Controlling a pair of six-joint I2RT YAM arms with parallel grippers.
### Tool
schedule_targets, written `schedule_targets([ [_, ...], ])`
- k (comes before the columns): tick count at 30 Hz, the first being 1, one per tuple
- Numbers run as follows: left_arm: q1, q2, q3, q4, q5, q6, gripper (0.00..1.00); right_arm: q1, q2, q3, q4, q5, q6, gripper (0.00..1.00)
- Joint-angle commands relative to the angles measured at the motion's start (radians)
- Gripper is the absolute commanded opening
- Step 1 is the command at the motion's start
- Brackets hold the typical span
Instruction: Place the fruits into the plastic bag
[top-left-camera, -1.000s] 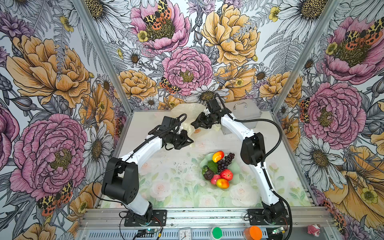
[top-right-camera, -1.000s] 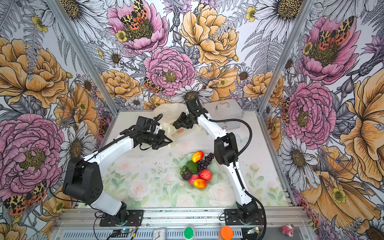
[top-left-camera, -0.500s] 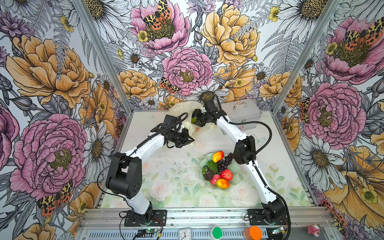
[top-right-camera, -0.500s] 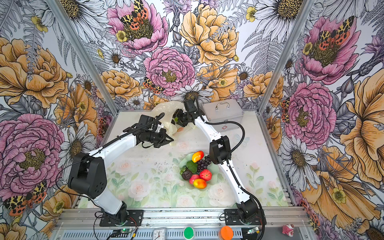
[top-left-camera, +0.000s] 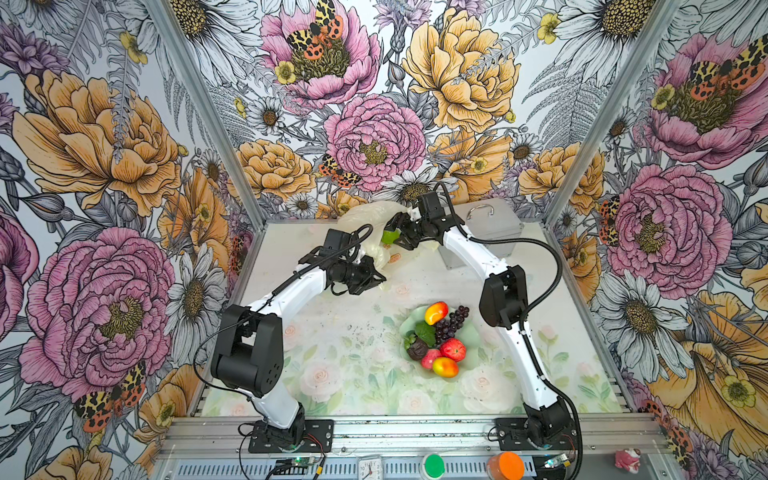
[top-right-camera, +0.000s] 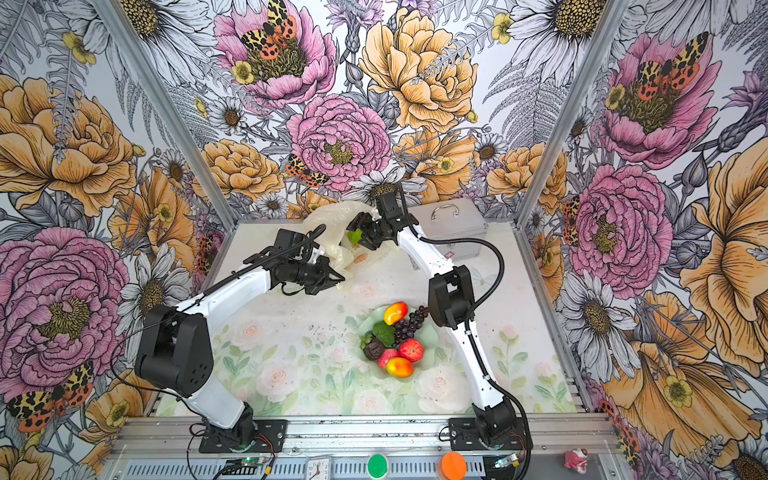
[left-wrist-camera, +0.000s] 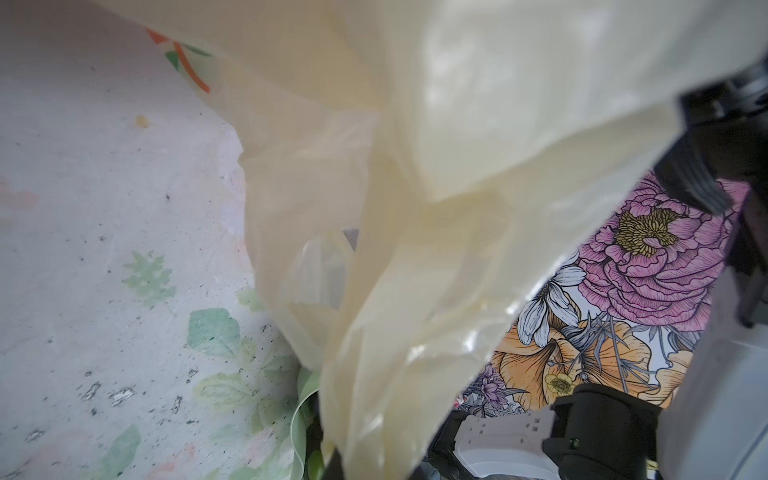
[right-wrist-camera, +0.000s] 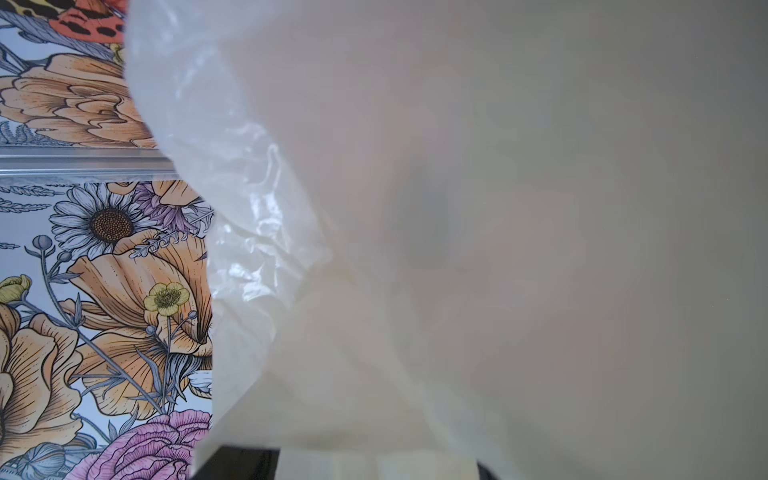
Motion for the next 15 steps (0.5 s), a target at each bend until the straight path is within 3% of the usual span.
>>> schedule_targets([
  [1,0.011,-0.019,-0.006,0.013,0.014,0.005,0.00,0.002,-0.133,-0.089,0.020,-0.015,-0.058,0.73],
  [15,0.021,-0.071,-0.052,0.012,-0.009,0.001,0.00,-0.015,-0.561,-0.619,-0.034,-0.024,-0.217,0.73],
])
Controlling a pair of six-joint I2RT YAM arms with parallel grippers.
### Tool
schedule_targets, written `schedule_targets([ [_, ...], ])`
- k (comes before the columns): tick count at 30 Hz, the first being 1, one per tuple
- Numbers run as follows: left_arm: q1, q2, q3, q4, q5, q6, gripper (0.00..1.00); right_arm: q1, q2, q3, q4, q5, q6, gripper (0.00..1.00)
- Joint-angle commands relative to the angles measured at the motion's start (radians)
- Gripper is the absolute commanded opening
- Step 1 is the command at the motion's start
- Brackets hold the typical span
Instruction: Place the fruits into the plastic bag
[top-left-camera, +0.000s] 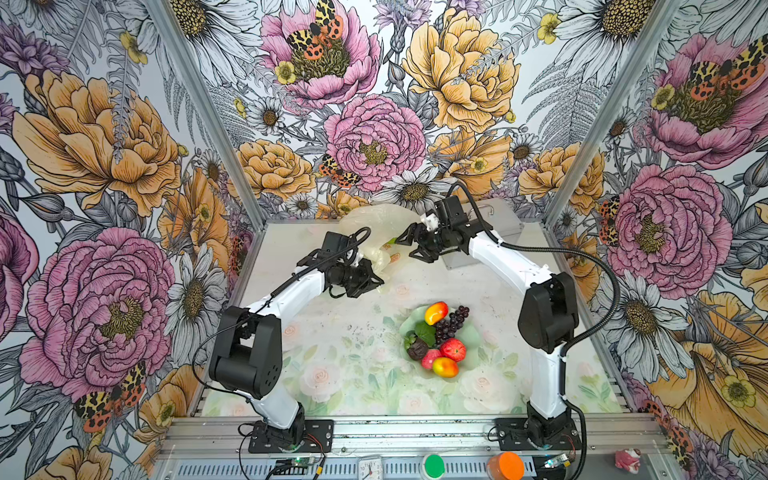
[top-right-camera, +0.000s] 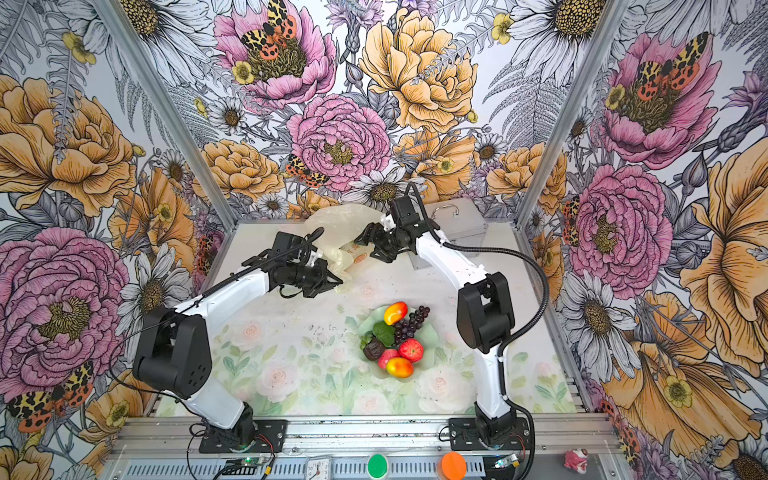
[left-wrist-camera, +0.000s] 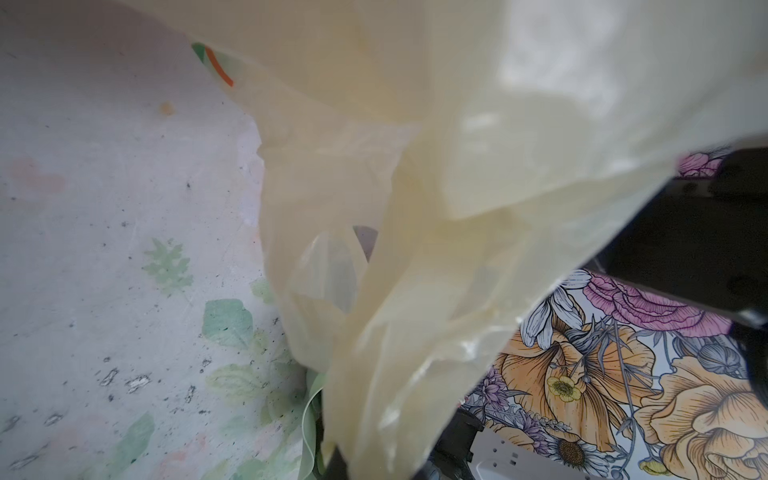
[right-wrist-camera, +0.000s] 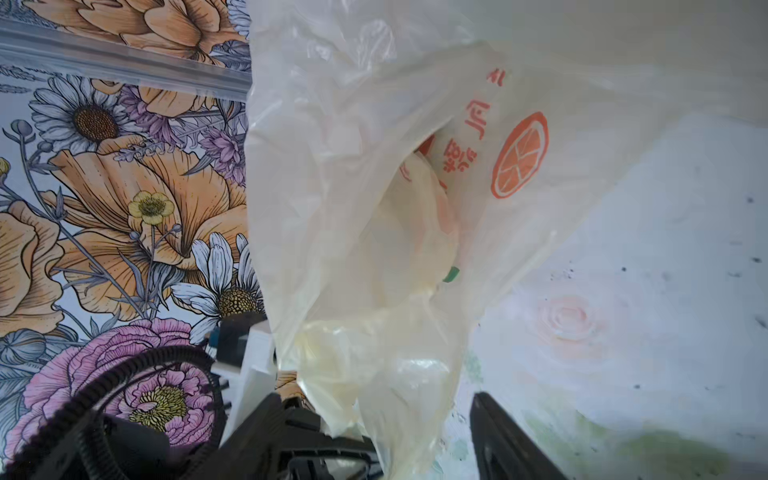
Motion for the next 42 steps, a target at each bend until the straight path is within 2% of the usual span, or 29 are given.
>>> schedule_targets([
  [1,0.012,-0.054,-0.019,0.013,-0.009,0.000,0.00,-0.010,-0.108,-0.078,-0.032,-0.009,-0.071,0.73],
  [14,0.015,-0.082,-0.054,0.013,-0.019,0.001,0.00,-0.018,-0.277,-0.185,-0.277,0.044,-0.297,0.73],
  [19,0.014,-0.091,-0.061,0.013,-0.023,0.002,0.00,-0.011,-0.278,-0.141,-0.424,0.117,-0.351,0.75],
  [25,0.014,-0.086,-0.067,0.013,-0.015,0.010,0.00,0.050,-0.215,-0.023,-0.684,0.281,-0.454,0.77],
  [31,0.034,-0.108,-0.091,0.012,-0.010,0.021,0.00,0.111,-0.165,0.061,-0.830,0.424,-0.479,0.88],
  [33,0.041,-0.115,-0.098,0.012,-0.007,0.026,0.00,0.121,-0.158,0.063,-0.850,0.438,-0.477,0.98],
  [42,0.050,-0.122,-0.112,0.012,0.002,0.042,0.00,0.153,-0.110,0.050,-0.883,0.482,-0.474,0.99],
])
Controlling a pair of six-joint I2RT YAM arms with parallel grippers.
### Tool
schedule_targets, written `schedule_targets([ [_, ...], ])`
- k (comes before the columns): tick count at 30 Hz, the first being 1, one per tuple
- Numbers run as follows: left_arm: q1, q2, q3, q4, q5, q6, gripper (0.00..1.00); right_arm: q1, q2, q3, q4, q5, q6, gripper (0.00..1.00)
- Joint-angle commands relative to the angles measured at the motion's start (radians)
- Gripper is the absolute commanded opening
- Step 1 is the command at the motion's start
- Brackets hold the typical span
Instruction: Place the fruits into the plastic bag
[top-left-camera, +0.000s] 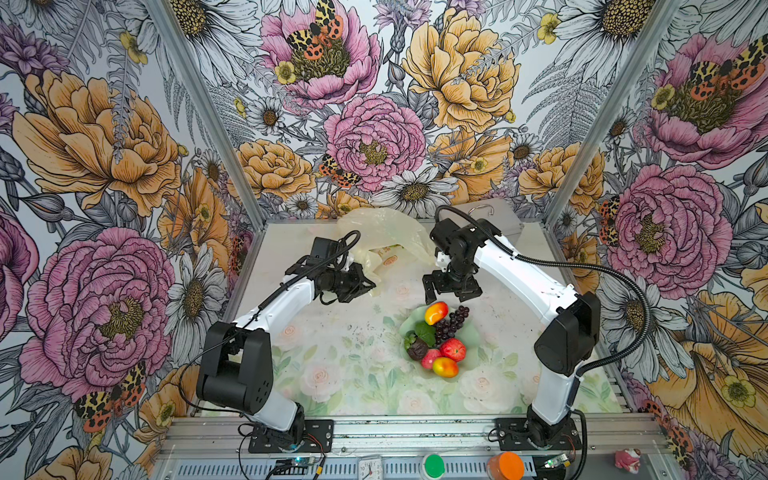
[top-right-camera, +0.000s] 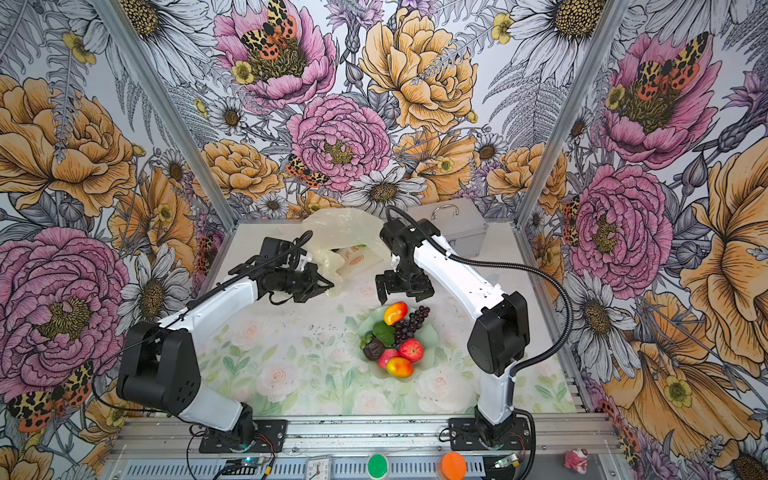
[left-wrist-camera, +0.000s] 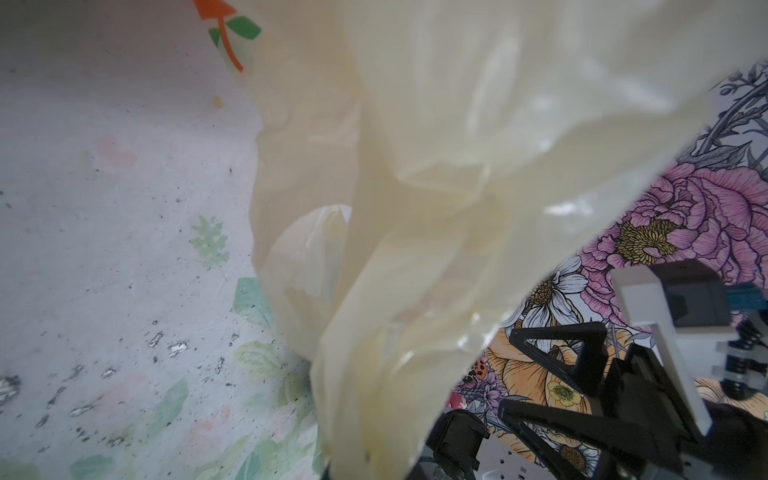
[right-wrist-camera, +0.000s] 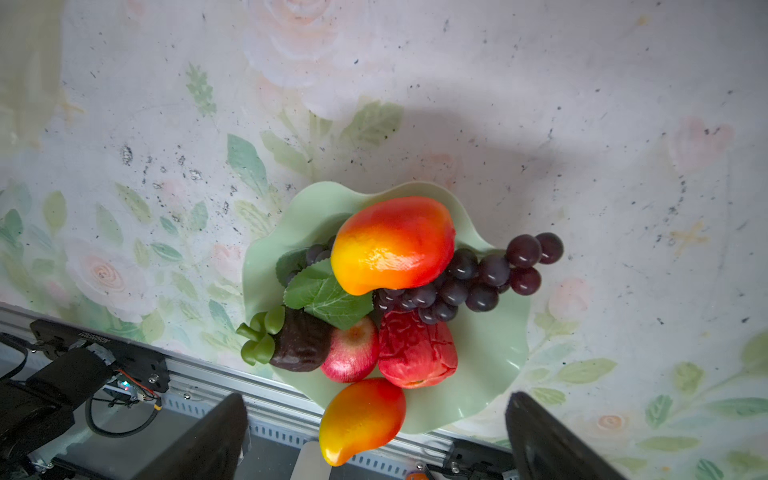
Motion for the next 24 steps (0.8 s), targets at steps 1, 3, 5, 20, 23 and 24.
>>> schedule_targets([
  [1,0.007,-0.028,-0.026,0.012,0.005,0.030,0.00,0.013,0.037,0.012,0.004,0.038,-0.017,0.99],
  [3,0.009,-0.024,-0.033,0.011,0.008,0.034,0.00,0.014,0.068,0.021,0.028,0.034,-0.016,0.99],
  [5,0.010,-0.023,-0.038,0.011,0.012,0.035,0.00,0.017,0.107,0.048,0.035,0.029,-0.016,0.99],
  [20,0.054,-0.053,-0.071,0.012,0.034,0.035,0.00,0.027,0.215,0.020,0.087,0.015,-0.021,0.97],
  [23,0.066,-0.060,-0.081,0.012,0.039,0.033,0.00,0.027,0.223,0.011,0.088,0.027,-0.022,0.96],
  [24,0.071,-0.062,-0.084,0.012,0.040,0.033,0.00,0.027,0.223,0.007,0.087,0.031,-0.022,0.95],
])
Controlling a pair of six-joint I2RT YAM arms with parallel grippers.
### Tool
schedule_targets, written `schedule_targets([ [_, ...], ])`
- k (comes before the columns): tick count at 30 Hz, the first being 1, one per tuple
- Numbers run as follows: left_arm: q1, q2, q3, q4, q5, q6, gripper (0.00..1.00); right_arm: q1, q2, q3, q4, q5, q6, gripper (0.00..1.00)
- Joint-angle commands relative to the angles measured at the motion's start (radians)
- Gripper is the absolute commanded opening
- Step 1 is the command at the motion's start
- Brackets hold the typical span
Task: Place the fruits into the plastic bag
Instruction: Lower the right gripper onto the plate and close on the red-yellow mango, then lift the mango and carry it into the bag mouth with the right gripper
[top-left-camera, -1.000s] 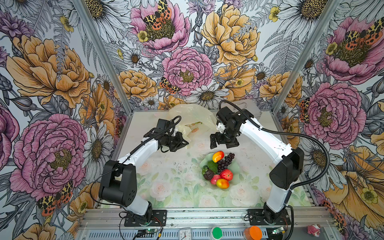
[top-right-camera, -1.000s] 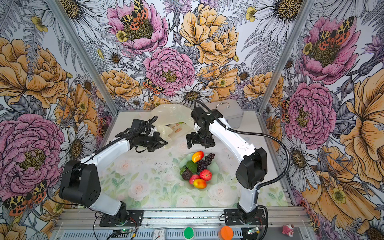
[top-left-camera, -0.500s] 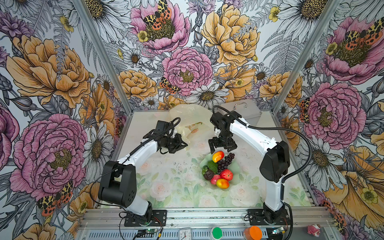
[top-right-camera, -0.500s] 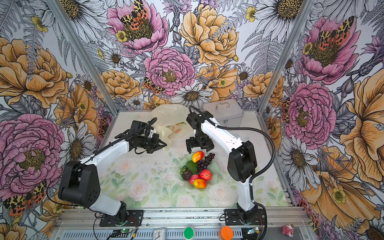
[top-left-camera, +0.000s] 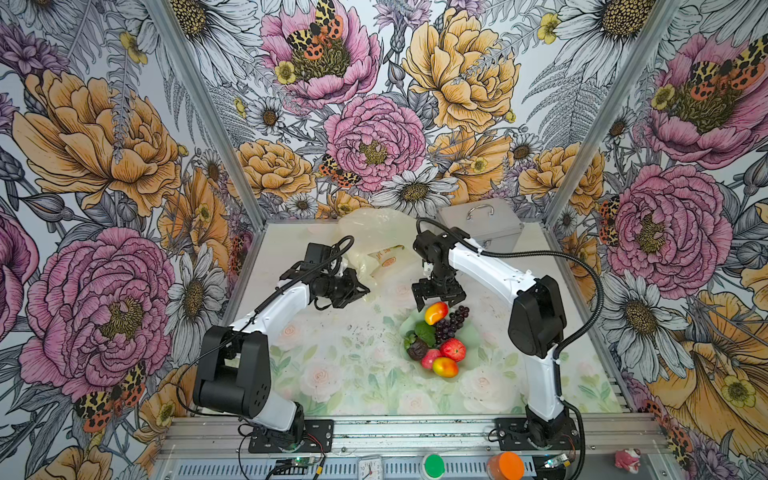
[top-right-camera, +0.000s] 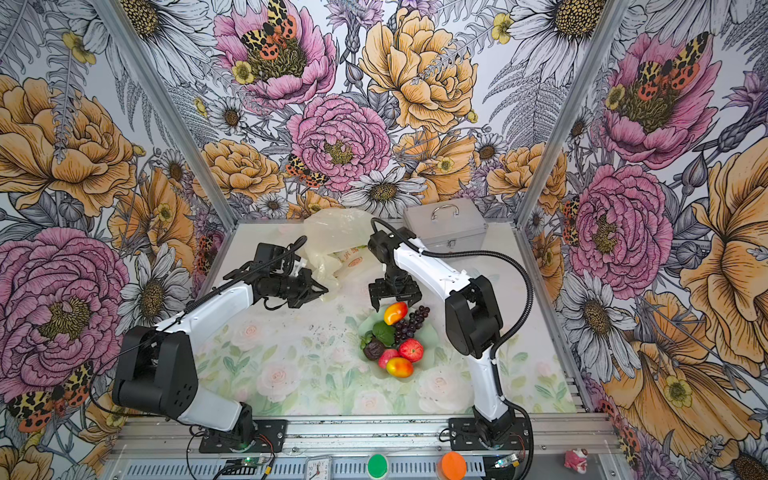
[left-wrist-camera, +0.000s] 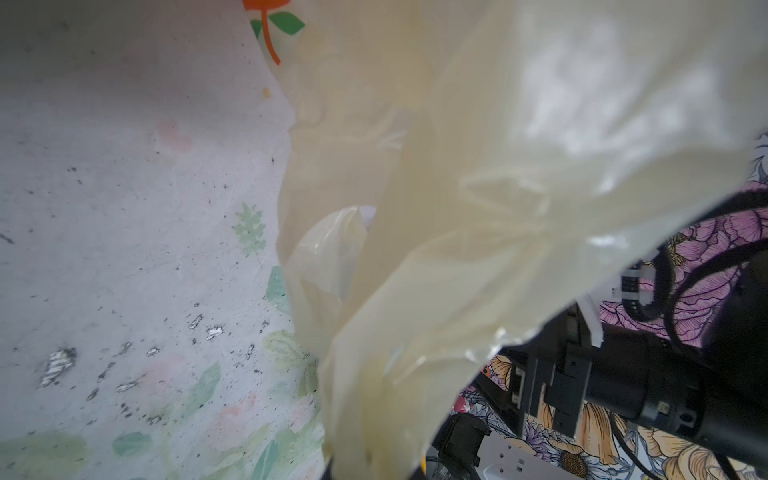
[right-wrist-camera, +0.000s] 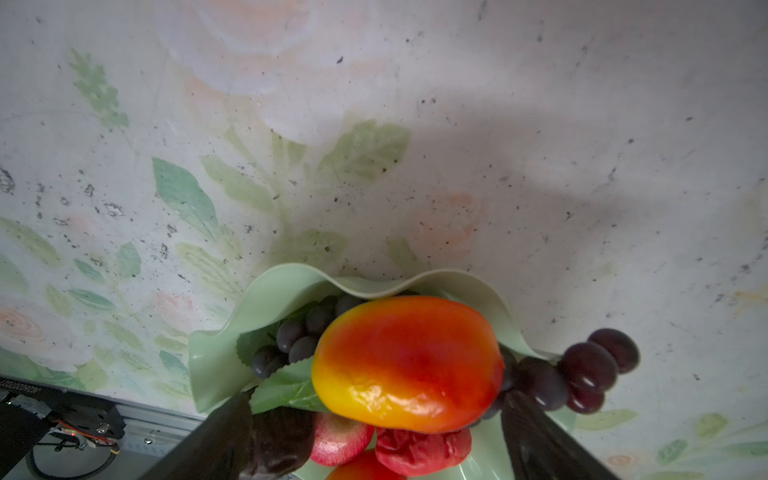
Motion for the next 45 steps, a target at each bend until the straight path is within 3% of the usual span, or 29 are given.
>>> schedule_targets([
  [1,0.020,-0.034,-0.017,0.011,0.030,0.016,0.00,0.007,0.017,-0.016,0.018,0.019,-0.011,0.95],
  [8,0.024,-0.031,-0.013,0.012,0.025,0.012,0.00,0.007,0.033,-0.029,0.026,0.052,-0.019,0.90],
  [15,0.022,-0.040,-0.023,0.011,0.015,0.008,0.00,0.012,0.036,-0.025,0.031,0.057,-0.021,0.79],
  [27,0.008,-0.046,-0.028,0.012,-0.005,0.001,0.00,0.030,0.035,-0.045,0.038,0.075,-0.019,0.82],
  [31,0.005,-0.049,-0.026,0.012,-0.009,-0.002,0.00,0.030,0.002,-0.042,0.041,0.092,-0.016,0.76],
  [34,-0.001,-0.046,-0.025,0.012,-0.014,-0.002,0.00,0.027,-0.027,-0.040,0.038,0.099,-0.015,0.66],
  [41,-0.019,-0.027,-0.012,0.025,-0.014,-0.009,0.00,-0.004,-0.097,-0.032,0.036,0.014,0.015,0.66],
  [45,-0.025,-0.018,0.004,0.025,-0.013,-0.011,0.00,-0.054,-0.142,-0.031,0.109,-0.112,0.072,0.66],
])
